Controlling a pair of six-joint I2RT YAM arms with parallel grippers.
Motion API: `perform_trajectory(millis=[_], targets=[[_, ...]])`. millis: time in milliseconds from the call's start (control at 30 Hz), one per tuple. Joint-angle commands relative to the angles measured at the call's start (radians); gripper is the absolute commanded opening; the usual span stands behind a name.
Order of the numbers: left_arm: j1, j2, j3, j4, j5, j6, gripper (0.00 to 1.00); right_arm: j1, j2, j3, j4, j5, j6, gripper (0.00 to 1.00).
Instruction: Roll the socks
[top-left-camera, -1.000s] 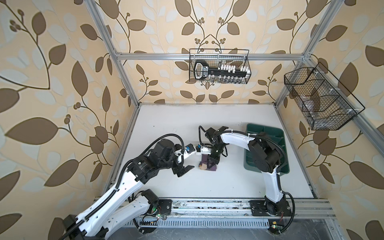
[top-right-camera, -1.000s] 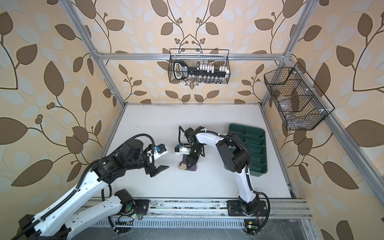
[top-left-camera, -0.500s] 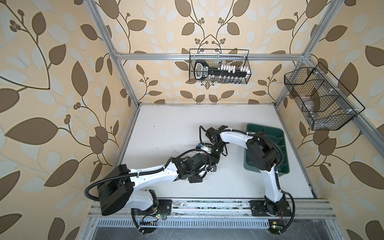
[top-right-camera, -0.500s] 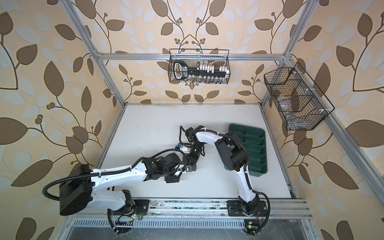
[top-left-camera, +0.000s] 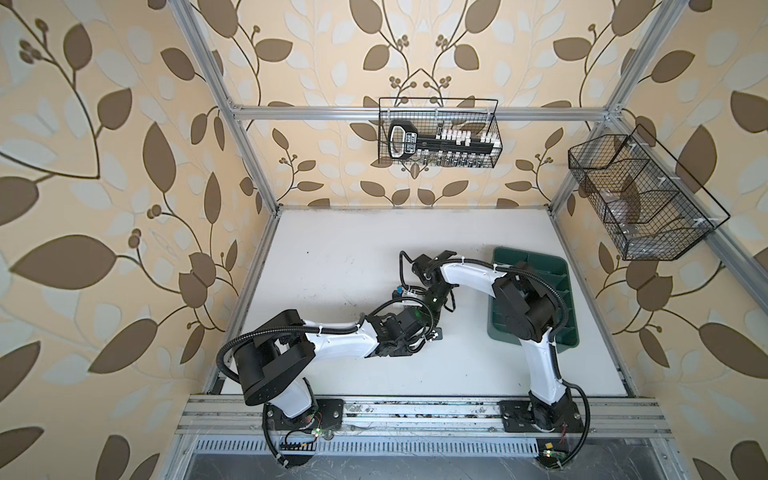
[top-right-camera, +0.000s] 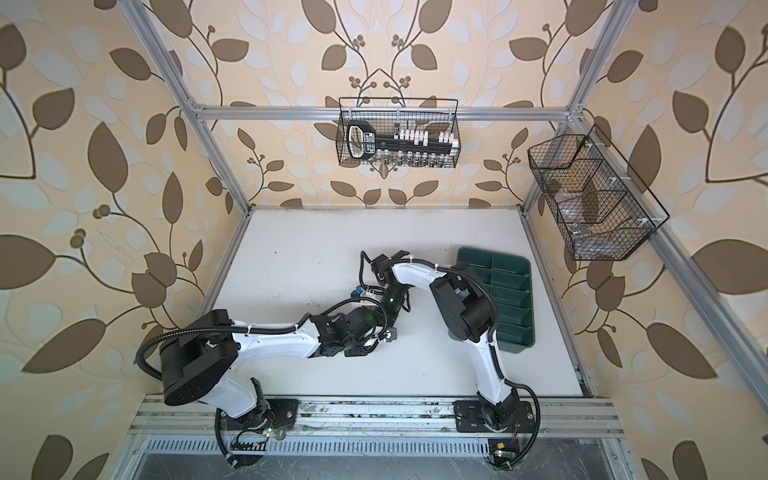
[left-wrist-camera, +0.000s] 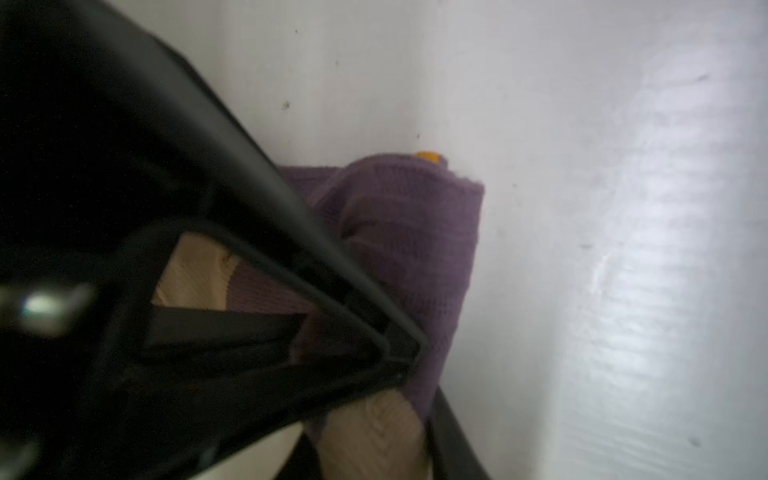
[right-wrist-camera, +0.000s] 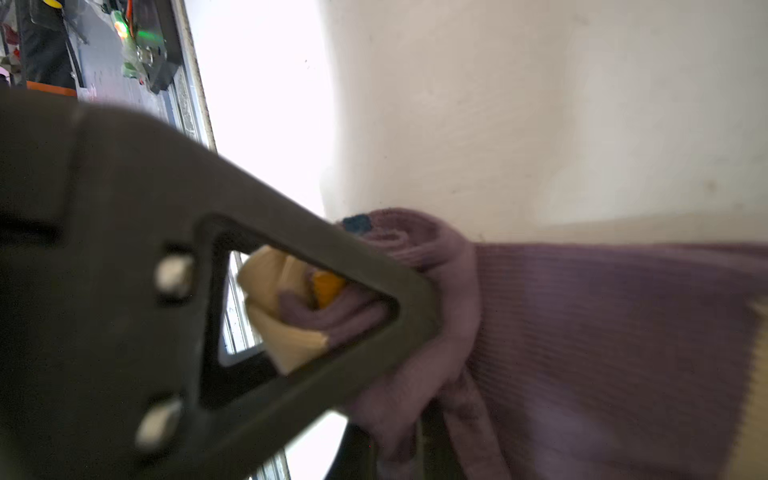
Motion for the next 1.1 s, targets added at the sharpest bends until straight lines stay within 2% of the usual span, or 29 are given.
perform_trajectory(millis=[0, 33, 133, 300, 500, 600, 733, 800, 867, 900, 933, 1000, 1067], targets=[[0.008, 0.008, 0.046, -0.007, 0.029, -0.059, 0.05, 0.006, 0.054, -0.074, 0.05, 0.148, -0.017, 0.0], [0.012, 0.01, 0.053, -0.024, 0.039, -0.065, 0.0, 0.006, 0.043, -0.081, 0.06, 0.153, -0.01, 0.0], [0.043, 0.015, 0.091, -0.116, 0.11, -0.087, 0.0, -0.008, -0.026, -0.122, 0.112, 0.177, 0.015, 0.03], [0.097, 0.02, 0.128, -0.217, 0.213, -0.102, 0.0, -0.078, -0.245, -0.215, 0.204, 0.201, 0.099, 0.14], [0.203, 0.117, 0.258, -0.344, 0.325, -0.152, 0.0, -0.207, -0.507, -0.269, 0.323, 0.23, 0.247, 0.17], [0.247, 0.174, 0.336, -0.421, 0.372, -0.182, 0.0, -0.252, -0.657, -0.333, 0.415, 0.311, 0.311, 0.18], [0.258, 0.219, 0.396, -0.498, 0.441, -0.188, 0.0, -0.28, -0.886, -0.411, 0.567, 0.526, 0.379, 0.19], [0.258, 0.254, 0.434, -0.538, 0.446, -0.204, 0.0, -0.282, -1.024, -0.513, 0.73, 0.661, 0.454, 0.19], [0.258, 0.296, 0.478, -0.585, 0.447, -0.22, 0.0, -0.283, -1.149, -0.613, 0.846, 0.712, 0.533, 0.26], [0.26, 0.317, 0.506, -0.611, 0.444, -0.237, 0.0, -0.283, -1.211, -0.676, 0.909, 0.717, 0.529, 0.34], [0.262, 0.338, 0.532, -0.636, 0.452, -0.247, 0.0, -0.282, -1.257, -0.727, 0.956, 0.707, 0.522, 0.35], [0.268, 0.378, 0.586, -0.679, 0.463, -0.287, 0.0, -0.276, -1.343, -0.821, 1.018, 0.63, 0.476, 0.28], [0.285, 0.412, 0.628, -0.71, 0.508, -0.325, 0.0, -0.23, -1.4, -0.879, 0.989, 0.553, 0.334, 0.26]])
